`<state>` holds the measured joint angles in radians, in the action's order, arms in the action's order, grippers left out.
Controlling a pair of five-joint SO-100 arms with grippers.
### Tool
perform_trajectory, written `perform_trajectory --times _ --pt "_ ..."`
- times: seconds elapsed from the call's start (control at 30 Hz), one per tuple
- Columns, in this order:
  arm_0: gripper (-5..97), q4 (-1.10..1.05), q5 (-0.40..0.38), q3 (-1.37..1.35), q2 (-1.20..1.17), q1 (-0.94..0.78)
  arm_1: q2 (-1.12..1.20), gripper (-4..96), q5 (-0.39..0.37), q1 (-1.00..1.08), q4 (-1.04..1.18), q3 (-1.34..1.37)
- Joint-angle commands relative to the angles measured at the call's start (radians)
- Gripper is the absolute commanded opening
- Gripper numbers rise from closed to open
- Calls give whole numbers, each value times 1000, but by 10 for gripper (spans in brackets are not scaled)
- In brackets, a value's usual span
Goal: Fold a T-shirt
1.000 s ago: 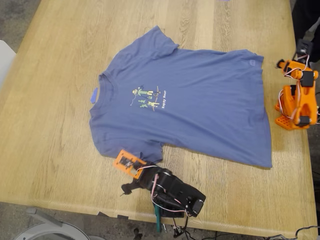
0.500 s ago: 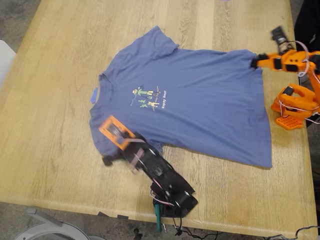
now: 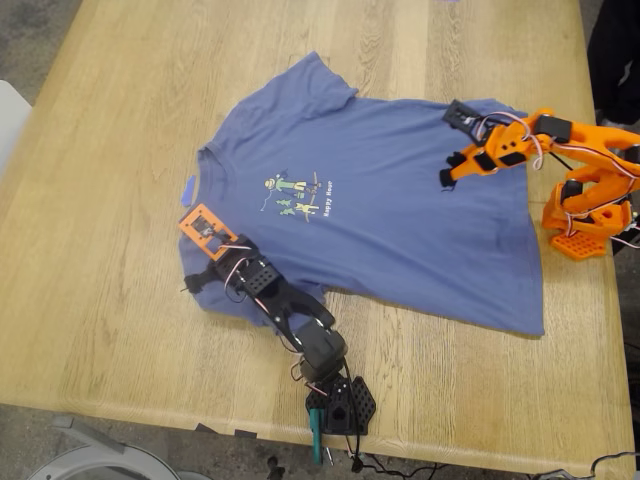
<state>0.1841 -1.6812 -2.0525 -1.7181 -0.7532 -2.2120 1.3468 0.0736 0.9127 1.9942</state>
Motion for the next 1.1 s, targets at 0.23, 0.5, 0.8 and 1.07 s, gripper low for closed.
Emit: perform_trajectory --times 0.23,0.5,0.8,1.07 --pt "569 -166 8 448 298 -3 244 207 -20 -107 -58 -261" --pt "566 -130 -6 669 541 64 308 203 -32 -156 -25 -334" --pt "559 -166 -8 746 735 107 410 202 -52 -181 -25 -431" --pt "406 -204 5 824 870 103 430 195 -92 -247 -120 -334"
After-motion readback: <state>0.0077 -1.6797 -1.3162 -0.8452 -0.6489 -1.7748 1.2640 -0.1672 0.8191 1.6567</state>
